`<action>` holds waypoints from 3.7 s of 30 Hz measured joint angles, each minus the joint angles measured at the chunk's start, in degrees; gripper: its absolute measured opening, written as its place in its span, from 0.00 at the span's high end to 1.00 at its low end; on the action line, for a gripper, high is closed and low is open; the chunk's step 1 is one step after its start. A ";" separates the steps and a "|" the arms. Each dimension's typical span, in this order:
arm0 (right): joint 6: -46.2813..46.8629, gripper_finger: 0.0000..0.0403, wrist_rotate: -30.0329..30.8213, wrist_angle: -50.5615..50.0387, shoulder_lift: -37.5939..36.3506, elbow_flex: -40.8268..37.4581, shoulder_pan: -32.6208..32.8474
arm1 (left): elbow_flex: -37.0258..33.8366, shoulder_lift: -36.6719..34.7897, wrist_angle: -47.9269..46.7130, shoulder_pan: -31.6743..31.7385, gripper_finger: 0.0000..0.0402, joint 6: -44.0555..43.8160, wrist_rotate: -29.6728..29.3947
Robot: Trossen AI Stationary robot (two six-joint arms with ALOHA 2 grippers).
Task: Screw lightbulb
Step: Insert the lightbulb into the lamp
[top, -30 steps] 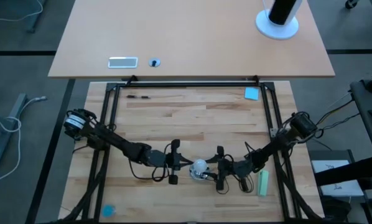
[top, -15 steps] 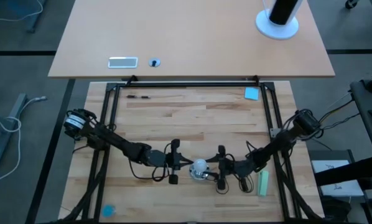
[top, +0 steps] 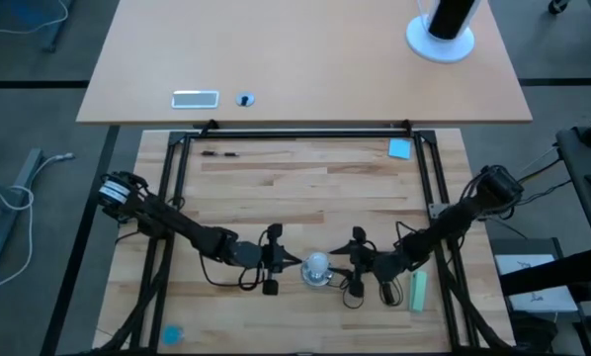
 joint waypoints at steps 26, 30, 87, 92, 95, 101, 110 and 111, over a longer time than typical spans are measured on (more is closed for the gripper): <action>4.45 0.50 0.07 -5.12 -2.63 -0.98 0.95 | 0.00 -1.00 -0.75 -0.12 1.00 -0.85 0.01; 5.52 0.51 0.05 -6.39 -2.66 -1.30 0.95 | 0.00 -1.00 -0.75 -0.10 1.00 -0.52 0.01; 10.66 1.00 5.57 -32.81 -3.79 11.63 3.82 | 6.91 -1.09 -11.39 -0.81 1.00 -1.33 4.89; 10.79 1.00 5.86 -32.73 -4.00 12.34 3.83 | 6.88 -1.09 -11.37 -0.80 1.00 -1.32 3.92; 10.79 1.00 7.30 -32.57 -4.06 12.68 3.82 | 6.88 -1.09 -11.38 -0.80 1.00 -0.87 3.85; 10.00 1.00 8.75 -32.26 -4.06 12.96 3.68 | 6.86 -1.09 -10.34 -0.80 1.00 -0.03 2.36; 5.91 1.00 9.09 -27.27 -4.06 12.96 3.29 | 6.85 0.60 -8.00 -0.17 1.00 -0.02 2.00; 5.68 1.00 9.07 -26.87 -4.06 12.96 3.29 | 6.86 1.23 -7.06 -0.09 1.00 0.21 2.35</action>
